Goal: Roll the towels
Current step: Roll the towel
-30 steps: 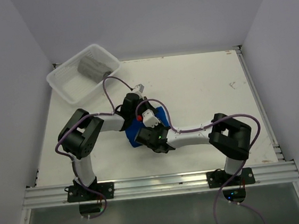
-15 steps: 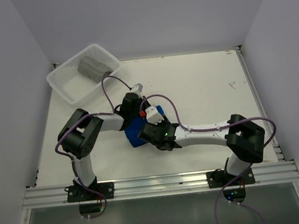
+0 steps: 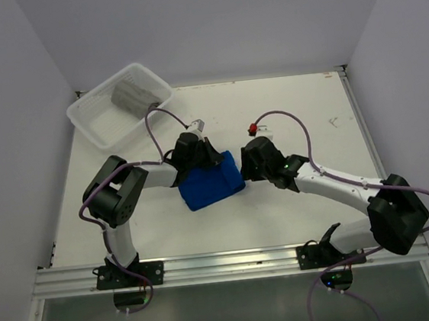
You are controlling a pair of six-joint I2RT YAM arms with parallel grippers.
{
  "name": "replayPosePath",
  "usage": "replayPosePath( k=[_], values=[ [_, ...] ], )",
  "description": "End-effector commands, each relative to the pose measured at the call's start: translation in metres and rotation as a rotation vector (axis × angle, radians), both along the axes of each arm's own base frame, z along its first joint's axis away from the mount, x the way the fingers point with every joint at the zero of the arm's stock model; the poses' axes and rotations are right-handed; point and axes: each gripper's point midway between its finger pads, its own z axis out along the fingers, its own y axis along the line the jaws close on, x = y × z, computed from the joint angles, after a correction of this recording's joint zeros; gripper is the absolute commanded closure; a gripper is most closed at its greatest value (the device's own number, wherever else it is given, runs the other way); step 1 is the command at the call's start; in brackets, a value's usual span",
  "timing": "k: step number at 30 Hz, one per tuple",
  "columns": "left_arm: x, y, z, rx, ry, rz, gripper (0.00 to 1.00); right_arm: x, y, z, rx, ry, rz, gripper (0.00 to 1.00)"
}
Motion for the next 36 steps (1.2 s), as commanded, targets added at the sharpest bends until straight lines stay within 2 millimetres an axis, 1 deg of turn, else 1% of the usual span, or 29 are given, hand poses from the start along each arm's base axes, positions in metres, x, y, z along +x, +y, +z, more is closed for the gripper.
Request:
replayPosePath(
  k=[1,4,5,6,8,10,13,17,22,24,26,28,31,33,35,36],
  values=[
    [0.005,0.023,-0.015,0.082,-0.003,0.052,1.0,-0.006,0.043,0.006,0.332,0.095,0.119,0.51],
    [0.005,0.023,-0.015,0.087,-0.002,0.055,1.0,-0.003,0.046,0.0,0.406,0.116,0.117,0.5],
    [0.005,0.023,-0.015,0.088,-0.003,0.053,1.0,-0.006,0.048,-0.004,0.417,0.139,0.129,0.49],
    [0.005,0.023,-0.015,0.089,-0.002,0.052,1.0,-0.002,0.049,-0.003,0.445,0.135,0.127,0.48],
    [0.005,0.023,-0.014,0.088,-0.003,0.053,1.0,-0.002,0.052,-0.011,0.456,0.16,0.132,0.47],
    [0.005,0.023,-0.015,0.09,-0.003,0.052,1.0,-0.001,0.049,-0.022,0.436,0.176,0.118,0.46],
    [0.005,0.024,-0.015,0.094,-0.003,0.051,1.0,0.0,0.045,-0.033,0.412,0.186,0.101,0.46],
    [0.004,0.023,-0.013,0.093,-0.004,0.048,1.0,0.003,0.039,-0.042,0.377,0.188,0.088,0.45],
    [0.004,0.023,-0.014,0.093,-0.002,0.046,1.0,0.009,0.024,-0.051,0.275,0.164,0.06,0.43],
    [0.003,0.023,-0.014,0.093,0.0,0.045,1.0,0.011,0.023,-0.054,0.25,0.158,0.071,0.43],
    [0.004,0.023,-0.012,0.091,-0.004,0.045,1.0,0.006,0.019,-0.063,0.22,0.184,0.075,0.42],
    [0.004,0.024,-0.013,0.093,-0.002,0.048,1.0,0.009,0.015,-0.07,0.196,0.184,0.056,0.42],
    [0.003,0.023,-0.012,0.089,-0.001,0.044,1.0,0.006,0.013,-0.082,0.179,0.21,0.053,0.42],
    [0.004,0.022,-0.011,0.087,-0.003,0.042,1.0,0.009,0.02,-0.082,0.208,0.194,0.069,0.42],
    [0.004,0.022,-0.011,0.087,-0.003,0.042,1.0,0.011,0.022,-0.083,0.222,0.18,0.075,0.44],
    [0.003,0.023,-0.012,0.089,-0.001,0.043,1.0,0.006,0.025,-0.085,0.243,0.192,0.096,0.47]
  ],
)
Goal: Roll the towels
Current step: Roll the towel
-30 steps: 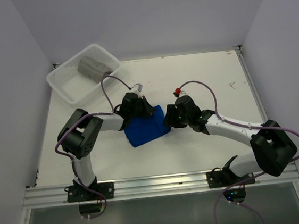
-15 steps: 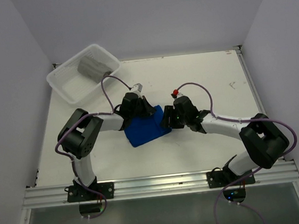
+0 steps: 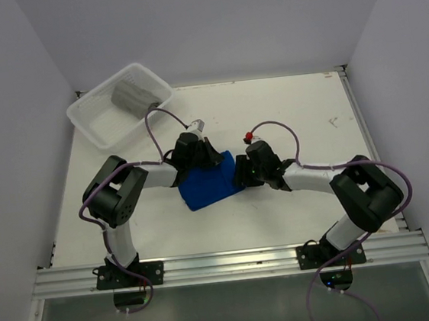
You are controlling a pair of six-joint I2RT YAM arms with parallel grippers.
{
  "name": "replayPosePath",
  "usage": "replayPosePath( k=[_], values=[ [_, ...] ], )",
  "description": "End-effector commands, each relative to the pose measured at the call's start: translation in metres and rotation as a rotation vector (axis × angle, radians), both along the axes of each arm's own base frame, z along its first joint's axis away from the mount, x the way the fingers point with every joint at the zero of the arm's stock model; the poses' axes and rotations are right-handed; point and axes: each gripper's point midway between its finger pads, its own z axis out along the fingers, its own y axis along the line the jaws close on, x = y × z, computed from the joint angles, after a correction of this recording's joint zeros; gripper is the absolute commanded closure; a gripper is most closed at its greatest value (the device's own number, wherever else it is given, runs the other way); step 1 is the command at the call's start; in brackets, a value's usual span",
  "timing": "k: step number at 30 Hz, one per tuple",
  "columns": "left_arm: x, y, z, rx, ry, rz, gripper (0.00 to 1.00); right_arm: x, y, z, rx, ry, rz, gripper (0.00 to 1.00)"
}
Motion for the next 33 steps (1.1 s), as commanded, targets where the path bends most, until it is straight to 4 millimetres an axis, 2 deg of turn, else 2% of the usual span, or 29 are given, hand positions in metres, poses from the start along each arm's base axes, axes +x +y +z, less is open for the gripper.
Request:
replayPosePath(
  k=[1,5,6,8,10,12,14,15,17,18,20,21,22,25,27,33],
  values=[
    [0.003,0.022,-0.012,0.086,0.0,0.044,1.0,0.003,0.006,-0.001,0.038,-0.035,0.03,0.5],
    [0.003,0.022,-0.01,0.083,0.001,0.044,1.0,0.0,0.01,-0.001,0.062,-0.054,0.069,0.67],
    [0.004,0.021,-0.009,0.08,0.004,0.049,1.0,-0.002,0.01,-0.001,0.06,-0.057,0.076,0.76],
    [0.004,0.022,-0.009,0.082,0.015,0.055,1.0,-0.003,0.009,-0.003,0.032,-0.075,0.092,0.82],
    [0.007,0.02,-0.005,0.078,0.015,0.059,0.95,-0.003,0.006,-0.005,-0.007,-0.089,0.091,0.94],
    [0.009,0.019,0.0,0.075,0.018,0.064,0.89,-0.008,0.008,-0.006,-0.042,-0.093,0.124,1.0],
    [0.008,0.019,0.004,0.071,0.032,0.071,0.83,-0.006,0.007,-0.005,-0.106,-0.135,0.118,1.0],
    [0.01,0.017,0.009,0.063,0.028,0.07,0.75,-0.006,0.006,-0.004,-0.133,-0.144,0.114,1.0],
    [0.009,0.018,0.013,0.069,0.049,0.07,0.69,-0.004,0.004,-0.002,-0.2,-0.178,0.098,1.0],
    [0.014,0.016,0.022,0.061,0.04,0.071,0.64,-0.005,0.003,-0.001,-0.229,-0.181,0.092,1.0],
    [0.012,0.019,0.024,0.081,0.069,0.079,0.61,-0.003,-0.001,0.0,-0.277,-0.206,0.064,1.0],
    [0.016,0.017,0.032,0.078,0.066,0.083,0.58,-0.003,-0.003,0.0,-0.287,-0.206,0.055,1.0],
    [0.013,0.021,0.03,0.099,0.1,0.088,0.57,-0.002,-0.004,0.001,-0.298,-0.212,0.041,1.0],
    [0.016,0.02,0.045,0.093,0.103,0.093,0.54,0.001,-0.011,0.004,-0.323,-0.218,-0.004,1.0],
    [0.012,0.023,0.046,0.107,0.132,0.097,0.53,0.002,-0.015,0.005,-0.348,-0.219,-0.023,1.0],
    [0.006,0.019,0.068,0.059,0.137,0.088,0.47,0.003,-0.016,0.01,-0.375,-0.232,-0.047,1.0]
  ],
)
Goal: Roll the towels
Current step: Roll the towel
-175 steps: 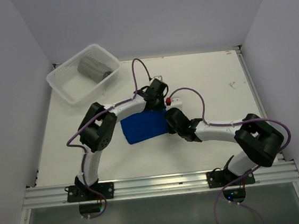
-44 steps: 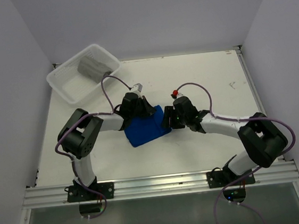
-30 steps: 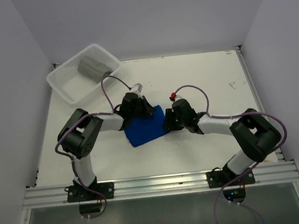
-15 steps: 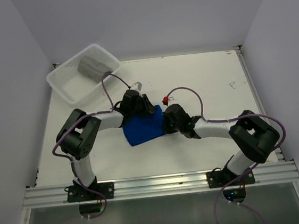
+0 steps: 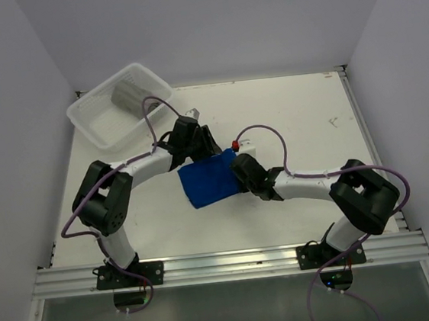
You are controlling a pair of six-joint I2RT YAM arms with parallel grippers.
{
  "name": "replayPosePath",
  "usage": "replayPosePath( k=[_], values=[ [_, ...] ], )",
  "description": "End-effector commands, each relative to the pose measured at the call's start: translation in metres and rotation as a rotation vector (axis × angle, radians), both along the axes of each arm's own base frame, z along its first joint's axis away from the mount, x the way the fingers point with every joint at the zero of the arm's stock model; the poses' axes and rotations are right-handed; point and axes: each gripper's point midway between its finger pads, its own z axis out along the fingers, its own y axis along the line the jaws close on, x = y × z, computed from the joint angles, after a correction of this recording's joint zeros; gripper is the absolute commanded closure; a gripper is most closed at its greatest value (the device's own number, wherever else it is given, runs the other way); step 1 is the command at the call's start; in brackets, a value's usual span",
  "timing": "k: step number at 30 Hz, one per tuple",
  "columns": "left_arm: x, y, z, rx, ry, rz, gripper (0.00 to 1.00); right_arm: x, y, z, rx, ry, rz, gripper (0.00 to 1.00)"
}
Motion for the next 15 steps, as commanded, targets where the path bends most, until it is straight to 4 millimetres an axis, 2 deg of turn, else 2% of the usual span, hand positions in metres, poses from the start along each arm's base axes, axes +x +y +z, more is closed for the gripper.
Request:
replayPosePath(
  k=[1,7,11,14,15],
  values=[
    [0.004,-0.003,0.035,-0.053,-0.023,0.015,0.47,0.007,-0.013,0.007,-0.072,-0.038,-0.069,1.0],
    [0.002,-0.005,0.036,-0.065,-0.007,0.016,0.46,0.004,-0.01,0.014,-0.183,-0.081,-0.064,1.0],
    [0.001,-0.003,0.034,-0.059,-0.001,0.022,0.46,0.002,-0.004,0.028,-0.297,-0.162,-0.062,1.0],
    [0.001,-0.002,0.034,-0.061,0.005,0.021,0.46,-0.004,0.0,0.026,-0.393,-0.192,-0.029,1.0],
    [0.002,-0.002,0.035,-0.062,0.006,0.024,0.46,-0.002,-0.001,0.032,-0.439,-0.218,-0.043,1.0]
  ],
)
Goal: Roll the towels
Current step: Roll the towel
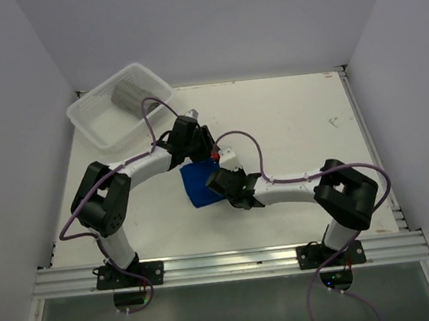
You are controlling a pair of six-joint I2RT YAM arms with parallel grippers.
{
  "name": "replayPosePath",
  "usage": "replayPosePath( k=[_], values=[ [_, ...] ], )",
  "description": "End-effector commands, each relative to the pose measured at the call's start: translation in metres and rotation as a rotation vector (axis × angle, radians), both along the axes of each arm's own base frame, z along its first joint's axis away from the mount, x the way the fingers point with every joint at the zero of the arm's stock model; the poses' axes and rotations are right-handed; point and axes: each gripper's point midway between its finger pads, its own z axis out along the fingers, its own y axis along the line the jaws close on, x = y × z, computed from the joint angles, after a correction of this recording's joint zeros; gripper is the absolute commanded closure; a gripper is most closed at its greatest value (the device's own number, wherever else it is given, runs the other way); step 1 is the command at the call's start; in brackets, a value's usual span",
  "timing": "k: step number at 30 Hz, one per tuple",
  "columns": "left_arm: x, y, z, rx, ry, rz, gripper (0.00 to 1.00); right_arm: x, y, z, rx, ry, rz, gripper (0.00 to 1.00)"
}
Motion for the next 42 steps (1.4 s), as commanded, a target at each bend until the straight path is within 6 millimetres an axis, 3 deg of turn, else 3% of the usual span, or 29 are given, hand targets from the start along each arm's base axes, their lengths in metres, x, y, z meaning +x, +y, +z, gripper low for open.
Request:
replayPosePath(
  k=[1,6,16,18,27,32,42],
  values=[
    [0.008,-0.003,0.03,-0.05,-0.033,0.004,0.46,0.005,-0.005,0.016,-0.17,-0.105,-0.026,1.0],
    [0.008,0.001,0.032,-0.067,-0.027,0.002,0.46,0.005,0.004,0.024,-0.31,-0.167,-0.023,1.0],
    [-0.002,-0.001,0.04,-0.166,-0.032,-0.035,0.49,0.005,0.023,0.009,-0.456,-0.159,0.015,1.0],
    [0.001,-0.009,0.054,-0.241,-0.079,-0.066,0.52,0.005,0.026,0.007,-0.47,-0.155,0.022,1.0],
    [-0.015,-0.031,0.068,-0.429,-0.111,-0.235,0.56,0.005,0.035,-0.002,-0.506,-0.141,0.047,1.0],
    [-0.019,-0.034,0.061,-0.455,-0.1,-0.255,0.57,0.004,0.038,-0.009,-0.496,-0.12,0.059,1.0],
    [-0.023,-0.038,0.018,-0.477,-0.031,-0.264,0.61,0.003,0.046,-0.013,-0.474,-0.099,0.075,1.0]
  ],
)
